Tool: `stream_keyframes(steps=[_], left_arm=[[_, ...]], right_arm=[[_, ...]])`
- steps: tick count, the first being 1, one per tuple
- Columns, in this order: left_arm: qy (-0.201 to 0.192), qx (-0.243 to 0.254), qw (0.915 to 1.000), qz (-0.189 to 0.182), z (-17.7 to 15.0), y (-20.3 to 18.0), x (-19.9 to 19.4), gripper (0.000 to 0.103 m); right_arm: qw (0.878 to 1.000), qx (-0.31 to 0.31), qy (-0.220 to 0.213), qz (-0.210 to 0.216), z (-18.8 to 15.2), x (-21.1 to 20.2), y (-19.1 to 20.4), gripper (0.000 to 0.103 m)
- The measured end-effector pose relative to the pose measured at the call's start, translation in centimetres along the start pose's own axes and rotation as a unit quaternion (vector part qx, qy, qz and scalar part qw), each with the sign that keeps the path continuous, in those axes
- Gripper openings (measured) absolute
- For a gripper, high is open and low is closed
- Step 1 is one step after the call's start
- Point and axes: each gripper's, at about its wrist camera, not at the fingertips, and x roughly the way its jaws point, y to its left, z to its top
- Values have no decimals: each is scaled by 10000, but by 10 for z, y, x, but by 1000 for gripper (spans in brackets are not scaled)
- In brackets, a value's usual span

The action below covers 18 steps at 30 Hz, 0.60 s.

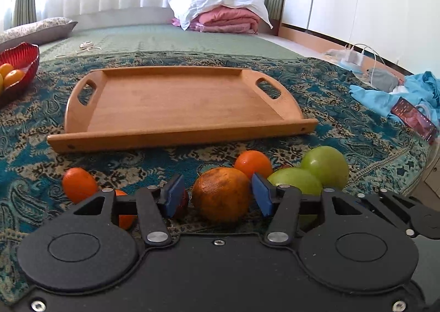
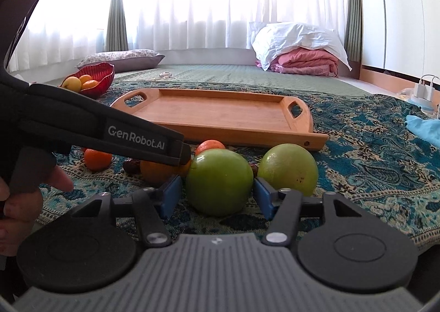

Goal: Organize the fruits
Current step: 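Grasp the large orange with the left gripper while the right gripper grasps a green pomelo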

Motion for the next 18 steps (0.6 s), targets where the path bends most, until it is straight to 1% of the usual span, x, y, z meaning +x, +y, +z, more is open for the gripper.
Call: stream_keyframes(steps=[3,4,5,12,13,14,16,18], left_arm=[[-3,-29,10000,-47,1,1,0,52],[-29,-42,10000,-58,1,1,0,49],[-73,-54,9999,-64,1,2,-2,43],[-274,98,9996,31,1,-1,-11,34],[-281,112,9995,26,1,0,-13,34],[-287,125,9995,17,0,-1,-14,33],[-295,142,9995,-11,-2,0,-16,33],[-306,120,9994,-46,-4,1,-17,33]], right_arm=[[10000,-34,-44,17,1,3,1,68],[10000,-35,-56,23,2,4,1,68],[10000,-42,-64,28,3,6,1,68],[10000,-41,-78,37,7,18,-1,67],[10000,-34,-85,37,7,19,-1,67],[9999,-37,-93,36,7,20,-1,62],[9999,-57,-87,32,8,22,0,58],[9999,-112,-68,49,8,22,0,57]])
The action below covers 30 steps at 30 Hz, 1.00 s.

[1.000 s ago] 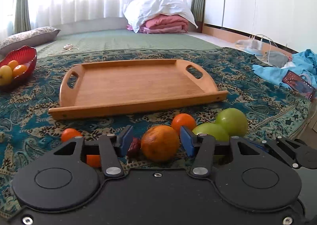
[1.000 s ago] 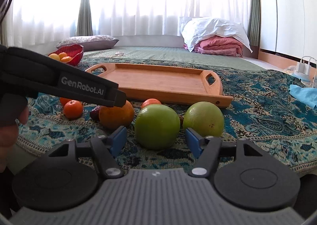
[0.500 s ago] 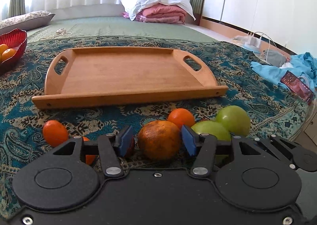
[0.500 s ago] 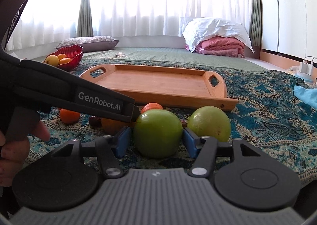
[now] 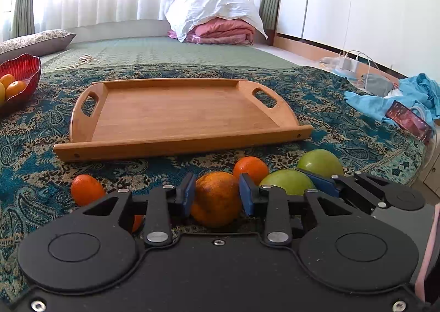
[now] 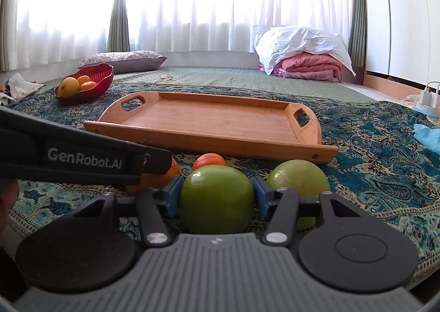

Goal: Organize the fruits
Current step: 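Grasp the large orange with the left gripper while the right gripper grasps a green pomelo, then carry the orange and pomelo with both grippers over the wooden tray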

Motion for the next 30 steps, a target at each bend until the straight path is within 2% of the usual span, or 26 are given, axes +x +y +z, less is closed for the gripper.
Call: stream_keyframes(steps=[12,22,25,26,27,30], left_arm=[[-9,-86,9999,-80,-4,2,2,37],[36,222,9996,187,-6,-7,21,54],[39,299,9993,206,-7,-8,28,54],[41,299,9993,231,-7,-8,29,47],[42,300,9992,271,-6,-8,30,46],[-15,94,9997,232,-5,-3,27,46]], right_arm=[[9998,-189,-6,15,-7,-28,-1,57],[9997,-230,-98,-59,-13,-46,5,57],[9996,-262,-105,-83,-12,-44,5,57],[9996,-262,-102,-92,-12,-43,5,57],[9995,-264,-104,-105,-12,-42,5,57],[9995,-259,-83,-132,-13,-39,5,57]])
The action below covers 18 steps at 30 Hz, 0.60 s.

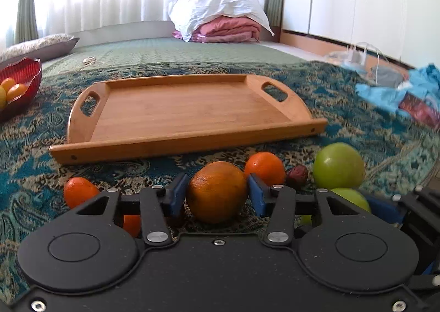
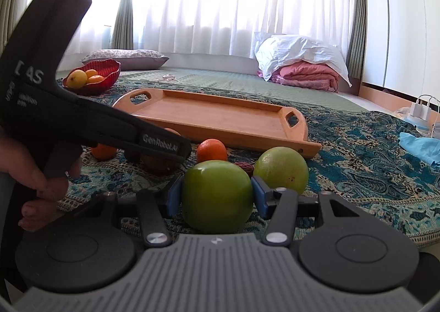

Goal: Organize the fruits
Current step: 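Carry the orange and pomelo with both grippers over the wooden tray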

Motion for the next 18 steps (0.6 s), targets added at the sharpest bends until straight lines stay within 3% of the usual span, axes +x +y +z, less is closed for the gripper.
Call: stream_keyframes(steps=[9,18], left_arm=[[-316,156,9990,256,-7,1,-40,45],[-114,-6,9982,594,-37,18,-73,45]], right_arm=[[10000,33,30,12,-2,4,0,57],[10000,-10,46,27,-1,9,1,58]])
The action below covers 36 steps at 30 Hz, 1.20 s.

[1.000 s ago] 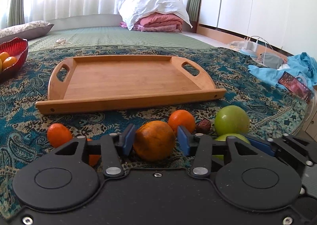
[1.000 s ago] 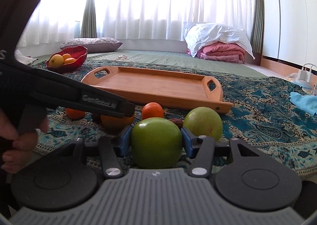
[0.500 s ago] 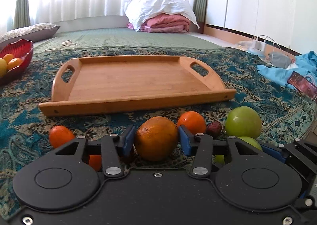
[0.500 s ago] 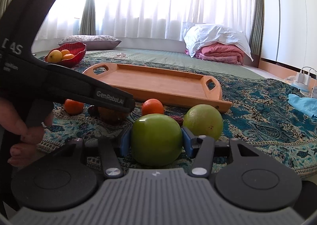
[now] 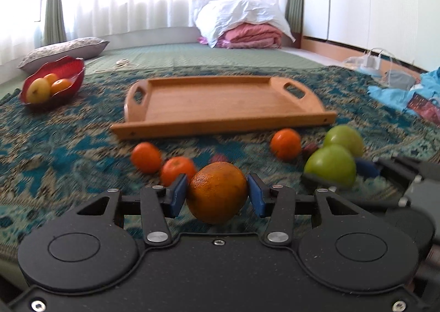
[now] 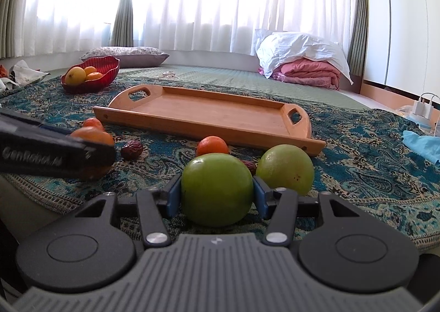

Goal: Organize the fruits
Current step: 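Carry the orange and pomelo with both grippers over the wooden tray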

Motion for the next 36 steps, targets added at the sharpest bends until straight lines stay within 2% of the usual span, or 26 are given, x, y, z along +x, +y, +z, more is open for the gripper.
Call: stream_keyframes(steps=[10,14,21,36], left_arm=[[-88,196,9995,213,-10,-5,8,47],[69,4,9998,187,-15,-2,17,48],[4,-156,9996,249,-16,0,23,49],[-119,-50,9994,324,-15,-4,29,47]], right_arm=[[10000,23,31,15,1,5,-1,57],[10000,47,33,16,-1,6,0,57],[10000,69,8,-12,-1,10,1,57],[9986,533,33,-34,-5,22,-3,57]])
